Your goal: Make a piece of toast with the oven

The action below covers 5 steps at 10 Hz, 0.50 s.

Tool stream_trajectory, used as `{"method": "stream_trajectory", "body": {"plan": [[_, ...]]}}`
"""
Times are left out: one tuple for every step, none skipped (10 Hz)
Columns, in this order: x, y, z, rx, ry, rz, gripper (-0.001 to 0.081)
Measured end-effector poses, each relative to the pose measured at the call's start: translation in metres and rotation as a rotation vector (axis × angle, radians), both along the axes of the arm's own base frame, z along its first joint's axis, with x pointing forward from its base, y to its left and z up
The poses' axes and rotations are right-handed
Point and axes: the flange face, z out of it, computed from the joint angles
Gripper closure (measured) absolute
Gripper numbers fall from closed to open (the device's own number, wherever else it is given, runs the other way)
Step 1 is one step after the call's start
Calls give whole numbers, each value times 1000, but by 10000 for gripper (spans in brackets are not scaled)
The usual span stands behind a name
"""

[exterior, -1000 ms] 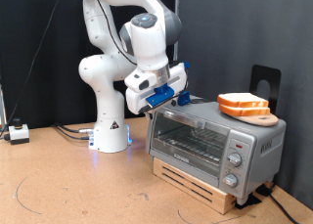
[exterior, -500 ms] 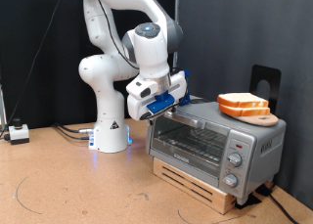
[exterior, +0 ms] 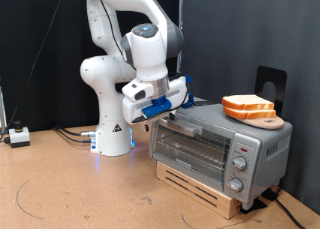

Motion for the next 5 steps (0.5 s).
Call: {"method": "stream_trajectory", "body": {"plan": [[5, -8, -8, -12, 4, -35, -4], [11, -15, -16, -21, 11, -56, -4], [18, -23, -24, -34, 16, -73, -4], [23, -30, -31, -45, 22, -81, -4], [28, -35, -37, -53, 26, -85, -4]]}}
